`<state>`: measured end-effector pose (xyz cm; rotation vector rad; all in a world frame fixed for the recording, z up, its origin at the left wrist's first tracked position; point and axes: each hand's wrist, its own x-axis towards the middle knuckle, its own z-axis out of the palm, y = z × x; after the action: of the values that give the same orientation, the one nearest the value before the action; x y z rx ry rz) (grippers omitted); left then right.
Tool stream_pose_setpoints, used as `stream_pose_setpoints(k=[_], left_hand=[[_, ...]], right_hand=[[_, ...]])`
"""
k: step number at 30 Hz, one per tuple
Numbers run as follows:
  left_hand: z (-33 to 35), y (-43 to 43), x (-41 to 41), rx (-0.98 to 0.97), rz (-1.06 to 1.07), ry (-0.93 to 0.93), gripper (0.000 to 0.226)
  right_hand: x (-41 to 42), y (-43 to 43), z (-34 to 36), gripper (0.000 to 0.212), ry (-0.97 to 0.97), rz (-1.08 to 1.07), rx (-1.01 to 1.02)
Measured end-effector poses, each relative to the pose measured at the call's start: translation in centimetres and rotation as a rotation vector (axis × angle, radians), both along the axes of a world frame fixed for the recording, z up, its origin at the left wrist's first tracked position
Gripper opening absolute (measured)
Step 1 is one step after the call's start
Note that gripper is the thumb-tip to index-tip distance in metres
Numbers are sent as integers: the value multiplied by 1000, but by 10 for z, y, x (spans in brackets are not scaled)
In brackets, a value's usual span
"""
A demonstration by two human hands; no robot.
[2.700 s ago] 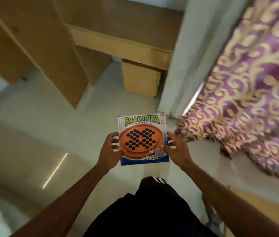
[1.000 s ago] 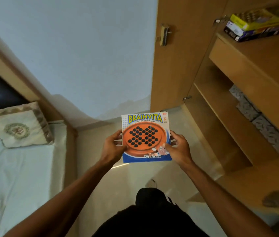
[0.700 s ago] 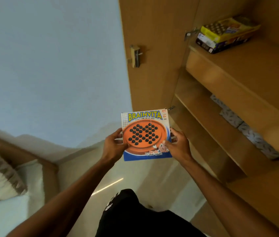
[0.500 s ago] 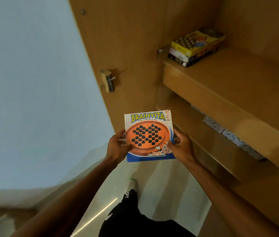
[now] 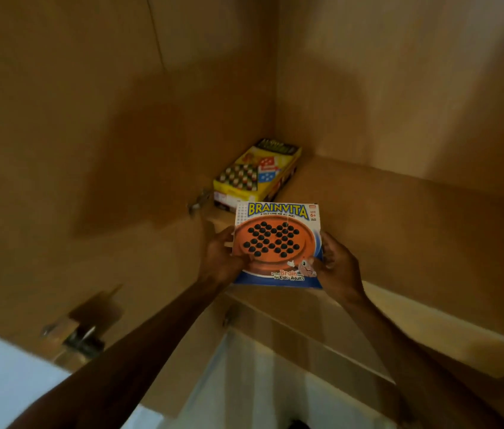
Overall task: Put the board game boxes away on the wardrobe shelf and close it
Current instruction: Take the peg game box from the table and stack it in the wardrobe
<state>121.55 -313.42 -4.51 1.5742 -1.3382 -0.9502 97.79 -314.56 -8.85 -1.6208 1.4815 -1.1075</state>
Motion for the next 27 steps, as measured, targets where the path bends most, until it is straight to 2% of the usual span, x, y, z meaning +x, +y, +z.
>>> stream_pose_setpoints(k=[7, 11, 13, 16, 19, 21, 23, 25, 27], left_hand=[[21, -153, -24, -4, 45, -133, 66], [23, -219, -32, 37, -31, -277, 68], [25, -239, -30, 53, -78, -311, 61], [27, -260, -18, 86, -212, -315, 50], [25, -271, 6, 21, -230, -288, 63], [28, -273, 18, -59, -202, -483, 69], [31, -269, 23, -115, -143, -708, 56], [28, -265, 26, -130, -68, -775, 45], [22, -262, 28, -111, 3, -761, 41]], right_hand=[[-15, -143, 29, 46, -76, 22, -52], [-18, -202, 35, 45, -83, 76, -17], [-16, -225, 35, 42, -43, 60, -3], [-12, -248, 38, 25, 28, 41, -22], [-10, -256, 36, 18, -7, 111, -26], [-7, -257, 36, 18, 17, 177, -46], [-2, -261, 37, 21, 68, 227, -65], [4, -264, 39, 24, 110, 277, -83], [13, -268, 39, 28, 129, 332, -80]])
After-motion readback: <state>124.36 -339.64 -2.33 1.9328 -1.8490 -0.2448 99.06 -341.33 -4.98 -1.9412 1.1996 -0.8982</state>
